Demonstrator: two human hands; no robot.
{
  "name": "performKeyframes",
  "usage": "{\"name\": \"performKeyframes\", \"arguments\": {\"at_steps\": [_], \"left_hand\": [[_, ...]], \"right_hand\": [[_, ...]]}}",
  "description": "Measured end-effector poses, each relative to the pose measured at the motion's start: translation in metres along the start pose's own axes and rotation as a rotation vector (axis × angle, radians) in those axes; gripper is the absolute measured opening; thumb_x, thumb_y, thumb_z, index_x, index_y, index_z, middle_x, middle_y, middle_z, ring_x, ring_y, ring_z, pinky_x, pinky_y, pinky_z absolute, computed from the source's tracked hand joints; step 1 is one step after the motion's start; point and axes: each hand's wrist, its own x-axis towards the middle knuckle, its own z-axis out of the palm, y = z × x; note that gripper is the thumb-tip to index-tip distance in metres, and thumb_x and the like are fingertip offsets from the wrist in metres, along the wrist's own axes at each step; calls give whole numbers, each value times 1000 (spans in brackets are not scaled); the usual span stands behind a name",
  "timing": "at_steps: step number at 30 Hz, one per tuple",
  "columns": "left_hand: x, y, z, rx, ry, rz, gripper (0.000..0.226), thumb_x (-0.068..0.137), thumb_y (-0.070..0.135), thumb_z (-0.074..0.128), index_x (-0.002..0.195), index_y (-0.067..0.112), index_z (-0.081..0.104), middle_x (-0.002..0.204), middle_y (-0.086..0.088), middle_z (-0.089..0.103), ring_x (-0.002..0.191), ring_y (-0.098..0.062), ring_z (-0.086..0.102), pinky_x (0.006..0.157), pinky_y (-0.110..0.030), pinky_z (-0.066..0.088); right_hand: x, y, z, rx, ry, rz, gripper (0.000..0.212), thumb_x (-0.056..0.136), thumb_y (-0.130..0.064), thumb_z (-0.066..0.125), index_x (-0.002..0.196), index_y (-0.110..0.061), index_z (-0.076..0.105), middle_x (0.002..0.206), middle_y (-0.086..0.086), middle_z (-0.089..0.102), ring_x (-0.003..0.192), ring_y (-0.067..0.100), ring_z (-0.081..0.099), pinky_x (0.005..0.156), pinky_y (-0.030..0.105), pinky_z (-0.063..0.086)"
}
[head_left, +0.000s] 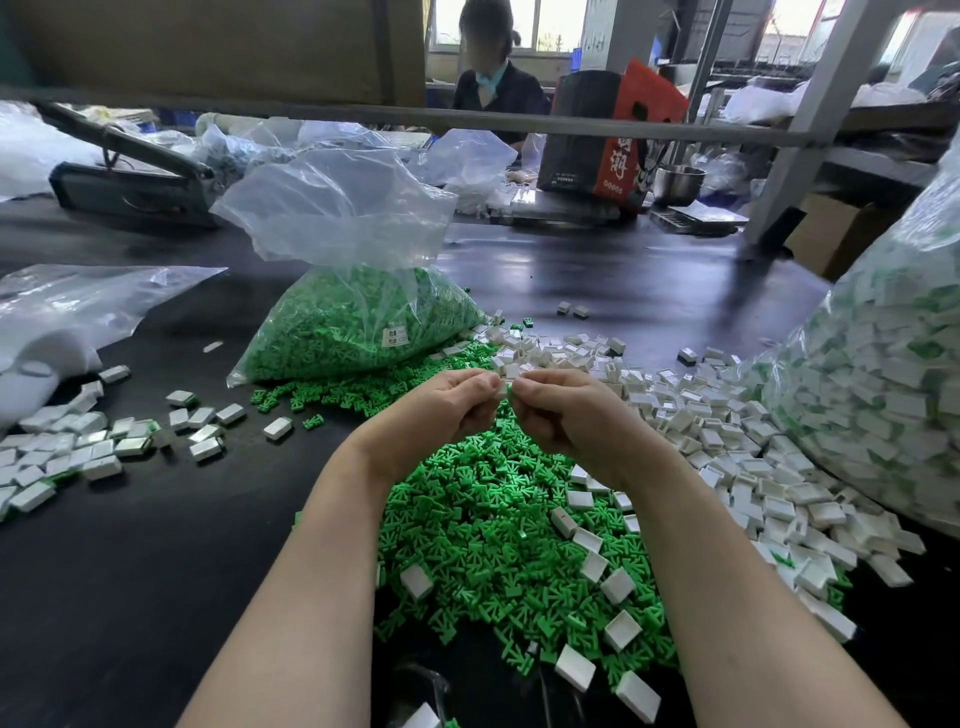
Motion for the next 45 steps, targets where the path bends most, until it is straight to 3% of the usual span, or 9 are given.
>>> {"name": "performKeyframes", "arguments": {"at_steps": [6,12,20,26,30,35,41,45], "left_hand": [[2,-4,3,20,-14,-5,37,105,18,35,68,18,40,59,7,34,48,-2,29,46,-13,28],[6,-10,4,28,38,2,33,106,19,35,74,16,46,54,14,43,47,-1,34,46,-12,30],[10,-14,3,-11,131,13,26,105,20,35,87,11,51,66,5,46,51,2,41,51,-9,37],[12,-13,4,2,186,28,27,105,20,37,86,12,53,68,5,47,58,-1,44,62,-14,41],[10,-14,3,66,163,25,26,105,20,36,86,12,51,71,0,44,64,-9,39,72,-30,37],[6,-15,0,40,73,-4,33,105,17,36,74,19,46,57,13,41,50,0,34,50,-13,31],[4,-18,-2,-30,-40,-35,36,106,19,34,70,18,40,57,9,35,50,-6,26,49,-22,20],[4,-21,-1,-81,-76,-62,37,105,19,33,69,16,38,55,7,34,48,-6,25,47,-22,18]], "right_hand": [[-1,2,-4,25,-24,11,28,103,-18,45,77,-10,53,57,-1,37,49,10,27,43,17,23],[3,4,0,39,82,-13,26,101,-13,46,77,-11,54,62,2,39,50,9,28,45,19,22],[9,2,12,78,237,-39,30,101,-14,47,72,-11,55,44,-10,43,39,4,31,39,16,25],[12,3,19,124,278,-110,30,101,-10,47,74,-13,58,47,-14,51,39,-2,41,42,9,32],[11,6,17,11,217,-108,32,102,-10,47,71,-15,56,47,-15,47,41,-3,39,43,10,32],[7,13,6,81,58,-39,29,101,-12,45,73,-14,51,55,-5,39,46,7,29,42,17,24],[6,19,1,160,-49,5,25,100,-12,45,77,-14,51,61,-1,35,48,8,24,43,19,18],[5,23,-2,163,-89,17,12,100,-14,46,92,-8,51,61,-3,36,48,7,25,45,20,19]]}}
